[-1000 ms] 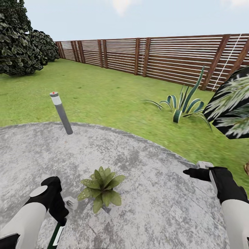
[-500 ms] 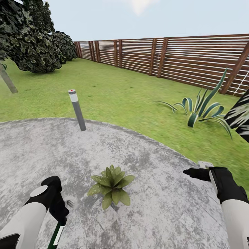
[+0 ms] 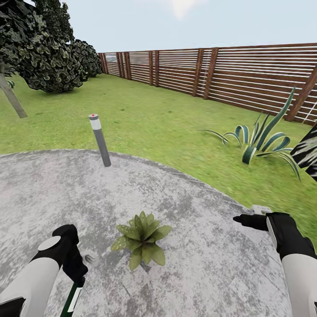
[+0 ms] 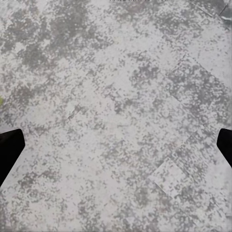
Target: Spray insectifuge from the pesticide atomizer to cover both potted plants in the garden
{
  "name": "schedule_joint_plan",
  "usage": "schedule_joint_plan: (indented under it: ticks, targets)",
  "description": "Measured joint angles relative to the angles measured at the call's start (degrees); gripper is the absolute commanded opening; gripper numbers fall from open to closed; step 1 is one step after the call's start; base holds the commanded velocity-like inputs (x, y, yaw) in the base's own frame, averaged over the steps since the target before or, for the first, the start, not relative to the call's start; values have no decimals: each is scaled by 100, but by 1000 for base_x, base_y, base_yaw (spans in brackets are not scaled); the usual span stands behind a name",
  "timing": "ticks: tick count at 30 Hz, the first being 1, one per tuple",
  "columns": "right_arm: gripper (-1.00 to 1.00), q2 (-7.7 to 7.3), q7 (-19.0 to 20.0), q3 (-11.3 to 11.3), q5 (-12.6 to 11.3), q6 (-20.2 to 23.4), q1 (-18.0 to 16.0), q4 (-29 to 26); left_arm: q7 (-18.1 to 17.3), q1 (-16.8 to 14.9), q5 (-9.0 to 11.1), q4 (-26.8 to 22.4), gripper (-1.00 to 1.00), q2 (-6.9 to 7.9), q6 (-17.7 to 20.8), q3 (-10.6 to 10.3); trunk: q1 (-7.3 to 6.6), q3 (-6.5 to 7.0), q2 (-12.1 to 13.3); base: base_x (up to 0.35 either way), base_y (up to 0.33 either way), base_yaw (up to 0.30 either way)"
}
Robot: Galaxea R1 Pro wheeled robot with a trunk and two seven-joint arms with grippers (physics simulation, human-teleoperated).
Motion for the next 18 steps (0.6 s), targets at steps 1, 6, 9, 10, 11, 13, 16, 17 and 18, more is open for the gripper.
schedule_joint_plan:
  ticks: [1,6,9,10,11,13,16,17,18]
  targets:
    - [100,0,0,0,0,0,0,0,0,1,0,0,-100,1,0,3,0,0,0,9,-9,0]
    - [100,0,0,0,0,0,0,0,0,2,0,0,-100,19,0,9,0,0,0,37,-15,0]
    - [100,0,0,-1,0,1,0,-1,1,3,2,1,-100,20,0,8,-2,0,0,218,-133,0]
    - [100,0,0,-1,0,2,0,-1,1,3,2,1,-100,20,0,8,-2,0,0,264,-173,0]
    - [100,0,0,-1,0,2,0,-2,1,3,2,1,-100,21,0,8,-3,0,0,273,-185,0]
    - [100,0,0,-1,-1,0,0,-2,1,3,2,1,-100,21,0,8,-3,0,0,281,-200,0]
    - [100,0,0,-1,-1,-3,0,-2,1,3,2,1,-100,21,0,8,-3,0,0,281,-220,0]
    - [100,0,0,-1,-1,-4,0,-2,1,3,2,1,-100,21,0,8,-3,0,0,274,-231,0]
    - [100,0,0,-1,-1,-4,0,-2,1,2,2,1,-100,21,0,8,-3,0,0,252,-249,0]
